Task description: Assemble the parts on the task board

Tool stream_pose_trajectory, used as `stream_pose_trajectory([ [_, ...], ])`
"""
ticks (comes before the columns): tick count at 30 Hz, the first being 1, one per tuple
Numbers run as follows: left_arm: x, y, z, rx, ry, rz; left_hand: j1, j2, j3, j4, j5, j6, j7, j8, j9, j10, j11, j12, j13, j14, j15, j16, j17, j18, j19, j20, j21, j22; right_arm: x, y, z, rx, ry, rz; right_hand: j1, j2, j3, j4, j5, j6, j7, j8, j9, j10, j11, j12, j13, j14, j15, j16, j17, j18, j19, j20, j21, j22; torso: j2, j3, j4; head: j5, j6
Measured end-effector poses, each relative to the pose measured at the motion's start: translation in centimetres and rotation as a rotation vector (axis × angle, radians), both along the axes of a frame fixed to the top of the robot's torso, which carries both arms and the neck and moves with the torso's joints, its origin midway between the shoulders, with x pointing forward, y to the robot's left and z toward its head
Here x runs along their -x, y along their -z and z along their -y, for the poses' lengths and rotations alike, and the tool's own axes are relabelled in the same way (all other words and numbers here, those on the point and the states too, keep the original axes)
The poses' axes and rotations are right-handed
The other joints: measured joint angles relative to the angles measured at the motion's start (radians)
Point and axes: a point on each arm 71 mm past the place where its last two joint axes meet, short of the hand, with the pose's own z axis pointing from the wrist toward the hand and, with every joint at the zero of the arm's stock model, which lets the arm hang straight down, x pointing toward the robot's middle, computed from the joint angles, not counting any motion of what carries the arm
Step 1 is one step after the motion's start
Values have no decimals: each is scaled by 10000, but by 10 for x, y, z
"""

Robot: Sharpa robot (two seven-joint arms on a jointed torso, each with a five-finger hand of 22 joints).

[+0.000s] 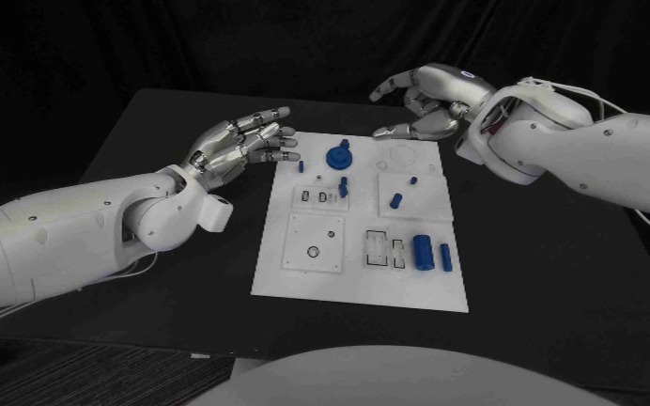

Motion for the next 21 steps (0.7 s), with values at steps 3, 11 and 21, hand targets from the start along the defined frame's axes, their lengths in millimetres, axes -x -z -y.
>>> stream_pose_trajectory([
  [3, -3, -13, 1, -953, -60, 629, 217, -76, 27, -71, -597, 4, 4, -41, 1, 507, 113, 1594, 710, 768, -46, 1636, 361, 86, 1131, -54, 653, 267, 1, -11, 13, -339, 325, 15, -20, 413, 136, -27, 0, 260, 60, 65, -36, -2, 70, 0, 0, 28, 29, 0, 0, -1, 10, 10, 0, 0, -25, 33, -12, -39, 0],
  [11, -15, -36, 13, -4445, 440, 1365, -1286, -350, -687, 6, -2454, 2960, 869, 1152, 348, 2720, -761, 6080, 3847, 2910, -985, 6654, 2613, 240, 3576, -810, 3298, 1761, 3, -17, 27, -765, 866, -296, 74, 708, 163, -54, 0, 684, 98, 170, -97, -2, 70, 0, -1, 28, 29, 0, -1, 0, 54, 54, 0, -1, -136, 137, -144, -59, 0],
  [21, -29, -44, 36, -8670, 1218, 1660, -2574, -193, -1169, 33, -2492, 4979, 357, 4026, 1935, 11247, -1468, 8973, 11047, 10143, -1662, 10361, 11641, -580, 6350, -1546, 11005, 10518, 0, -11, 35, -771, 1357, -810, 324, 1041, 190, -81, 354, 1040, 97, 209, -214, -2, 69, 0, -1, 28, 28, 0, -1, 0, 55, 54, -46, 7, -324, 342, -504, 95, 0],
])
